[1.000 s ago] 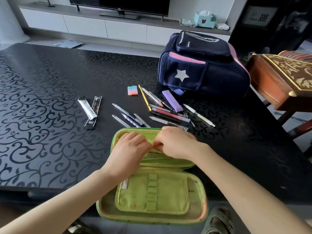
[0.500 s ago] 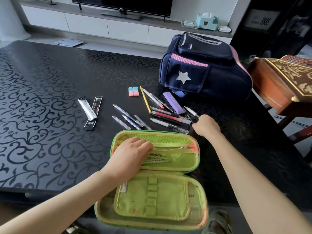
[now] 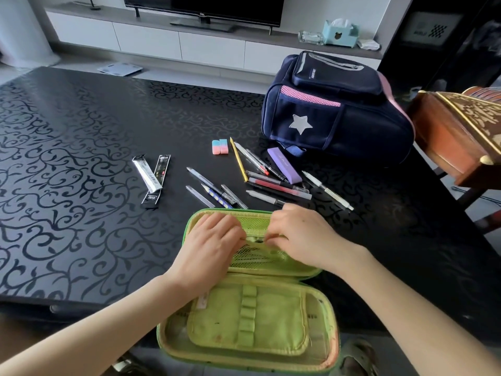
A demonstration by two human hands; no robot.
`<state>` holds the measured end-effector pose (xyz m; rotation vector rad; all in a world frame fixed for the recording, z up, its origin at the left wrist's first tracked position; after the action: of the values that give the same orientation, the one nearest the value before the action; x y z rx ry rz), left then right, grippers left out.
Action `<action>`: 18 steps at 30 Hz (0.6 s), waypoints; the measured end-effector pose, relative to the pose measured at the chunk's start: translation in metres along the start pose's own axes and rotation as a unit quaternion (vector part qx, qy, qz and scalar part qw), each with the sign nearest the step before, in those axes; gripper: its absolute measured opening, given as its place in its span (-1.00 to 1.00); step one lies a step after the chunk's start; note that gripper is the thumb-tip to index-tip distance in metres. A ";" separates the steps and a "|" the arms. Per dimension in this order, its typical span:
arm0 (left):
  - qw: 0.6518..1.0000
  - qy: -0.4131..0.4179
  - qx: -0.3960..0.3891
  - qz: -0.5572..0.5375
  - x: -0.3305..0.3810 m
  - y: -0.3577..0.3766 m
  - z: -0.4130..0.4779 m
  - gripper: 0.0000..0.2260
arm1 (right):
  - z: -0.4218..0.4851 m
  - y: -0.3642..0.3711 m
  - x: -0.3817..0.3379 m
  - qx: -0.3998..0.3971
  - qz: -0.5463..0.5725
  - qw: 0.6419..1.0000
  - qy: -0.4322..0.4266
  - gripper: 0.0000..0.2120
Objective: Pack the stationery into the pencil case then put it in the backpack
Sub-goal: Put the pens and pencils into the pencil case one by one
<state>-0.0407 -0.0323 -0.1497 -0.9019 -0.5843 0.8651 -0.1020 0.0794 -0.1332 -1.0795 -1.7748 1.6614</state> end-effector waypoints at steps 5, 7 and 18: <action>0.997 -0.018 -0.031 -0.061 -0.003 0.008 0.001 -0.76 | 0.036 -0.027 0.073 0.162 0.133 0.953 0.218 -0.68; 0.997 -0.021 -0.029 -0.070 -0.003 0.008 0.001 -0.75 | 0.054 -0.024 0.108 0.187 0.093 0.920 0.332 -0.72; 0.997 -0.027 -0.019 -0.068 -0.005 0.007 0.000 -0.78 | 0.091 -0.014 0.124 0.026 0.043 0.909 0.413 -0.88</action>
<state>-0.0465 -0.0340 -0.1559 -0.8636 -0.7038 0.7592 -0.2476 0.1249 -0.1541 -1.5455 -1.1236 1.0198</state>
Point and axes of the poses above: each hand's wrist, its own z-axis towards the middle knuckle, its own y-axis out of the palm, x = y × z, the point moved 7 cm from there along z, towards the middle knuckle, and after that the axes turned 12 degrees about y, right-handed, at the moved point
